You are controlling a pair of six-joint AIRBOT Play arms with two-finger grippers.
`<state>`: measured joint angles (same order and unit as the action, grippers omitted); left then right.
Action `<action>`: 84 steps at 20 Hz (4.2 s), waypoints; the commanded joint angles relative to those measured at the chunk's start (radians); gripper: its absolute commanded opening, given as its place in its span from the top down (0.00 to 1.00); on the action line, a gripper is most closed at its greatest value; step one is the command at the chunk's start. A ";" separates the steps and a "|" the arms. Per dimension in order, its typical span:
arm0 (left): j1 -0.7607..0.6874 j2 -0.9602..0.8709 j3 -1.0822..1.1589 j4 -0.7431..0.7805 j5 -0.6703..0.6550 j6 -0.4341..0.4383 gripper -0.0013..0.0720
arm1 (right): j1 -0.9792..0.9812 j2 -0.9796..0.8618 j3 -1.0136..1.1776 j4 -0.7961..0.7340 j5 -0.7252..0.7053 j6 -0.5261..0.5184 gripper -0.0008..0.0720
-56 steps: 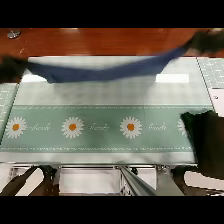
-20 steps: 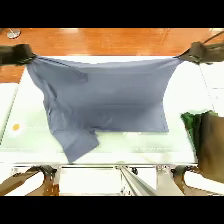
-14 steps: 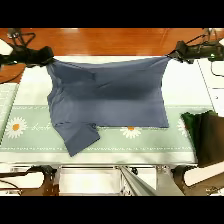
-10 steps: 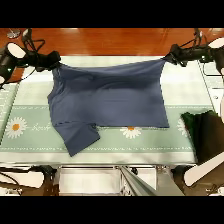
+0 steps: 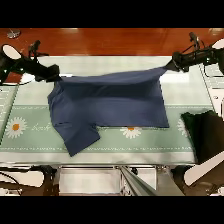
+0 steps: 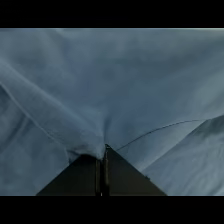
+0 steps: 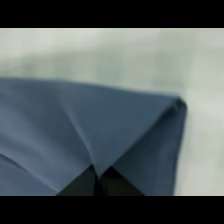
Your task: Fold the shirts.
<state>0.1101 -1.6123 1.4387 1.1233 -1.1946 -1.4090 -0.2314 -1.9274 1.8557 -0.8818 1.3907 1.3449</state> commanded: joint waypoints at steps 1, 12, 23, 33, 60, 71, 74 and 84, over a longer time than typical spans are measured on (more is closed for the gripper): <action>0.013 -0.026 -0.077 0.028 -0.090 0.026 0.96 | 0.023 0.004 -0.094 -0.192 0.083 0.032 0.96; 0.094 0.023 -0.140 0.101 -0.323 -0.051 0.03 | -0.046 0.137 -0.211 -0.260 0.145 0.069 0.15; 0.589 0.654 -0.979 -0.150 -0.063 0.003 0.03 | -0.175 0.643 -1.078 0.074 -0.234 -0.159 0.15; 0.272 0.658 -1.210 -0.515 0.212 0.186 0.03 | -0.169 0.643 -1.069 0.113 -0.272 -0.154 0.15; 0.232 0.633 -0.931 -0.525 0.072 0.241 0.96 | -0.132 0.518 -0.893 0.050 -0.167 -0.115 0.96; 0.128 0.076 -0.335 -0.581 0.208 0.180 0.96 | -0.002 0.140 -0.353 0.095 -0.196 0.017 0.96; 0.129 -0.015 -0.214 -0.581 0.208 0.147 0.96 | -0.003 0.081 -0.260 0.094 -0.201 0.041 0.96; 0.131 -0.134 -0.146 -0.574 0.254 0.140 0.96 | 0.013 -0.008 -0.192 0.010 -0.177 0.086 0.96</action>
<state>0.2420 -1.7164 1.2827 0.5465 -0.9501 -1.2659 -0.2264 -1.9148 1.6550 -0.8600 1.1934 1.4269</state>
